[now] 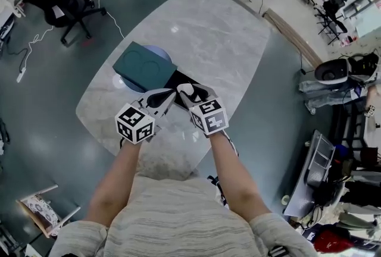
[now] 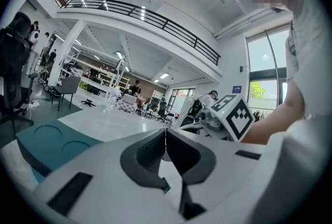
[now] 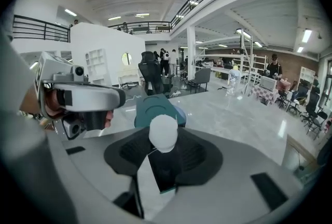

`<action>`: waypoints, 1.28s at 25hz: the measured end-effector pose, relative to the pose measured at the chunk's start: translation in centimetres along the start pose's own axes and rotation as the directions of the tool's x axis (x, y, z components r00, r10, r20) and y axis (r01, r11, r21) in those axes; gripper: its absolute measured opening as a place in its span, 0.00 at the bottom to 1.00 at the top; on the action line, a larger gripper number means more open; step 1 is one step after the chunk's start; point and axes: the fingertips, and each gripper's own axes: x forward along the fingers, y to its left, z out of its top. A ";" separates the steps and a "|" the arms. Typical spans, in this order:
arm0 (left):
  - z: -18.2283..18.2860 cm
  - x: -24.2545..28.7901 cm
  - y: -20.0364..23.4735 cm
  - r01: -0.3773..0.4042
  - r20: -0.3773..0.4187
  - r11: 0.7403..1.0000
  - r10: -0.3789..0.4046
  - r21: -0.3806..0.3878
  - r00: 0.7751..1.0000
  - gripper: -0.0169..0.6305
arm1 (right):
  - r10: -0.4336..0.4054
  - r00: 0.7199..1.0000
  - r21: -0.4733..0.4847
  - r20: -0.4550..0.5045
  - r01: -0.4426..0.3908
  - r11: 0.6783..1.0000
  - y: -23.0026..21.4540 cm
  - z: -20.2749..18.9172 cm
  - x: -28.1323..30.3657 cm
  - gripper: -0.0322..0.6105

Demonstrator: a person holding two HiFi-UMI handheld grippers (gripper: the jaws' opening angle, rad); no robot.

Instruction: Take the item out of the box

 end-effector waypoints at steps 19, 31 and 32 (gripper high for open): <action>5.8 -0.6 -4.2 0.030 0.056 0.996 -0.035 0.089 0.998 0.06 | -0.026 0.972 0.026 0.233 0.021 0.999 2.7 4.6 -9.4 0.32; 7.6 -1.9 -6.9 0.075 0.085 0.987 -0.088 0.141 0.993 0.06 | -0.020 0.921 0.057 0.388 -0.003 0.998 4.5 6.9 -14.3 0.32; 7.6 -1.9 -7.1 0.079 0.084 0.986 -0.092 0.147 0.992 0.06 | -0.024 0.918 0.058 0.396 0.001 0.998 4.4 7.0 -14.6 0.32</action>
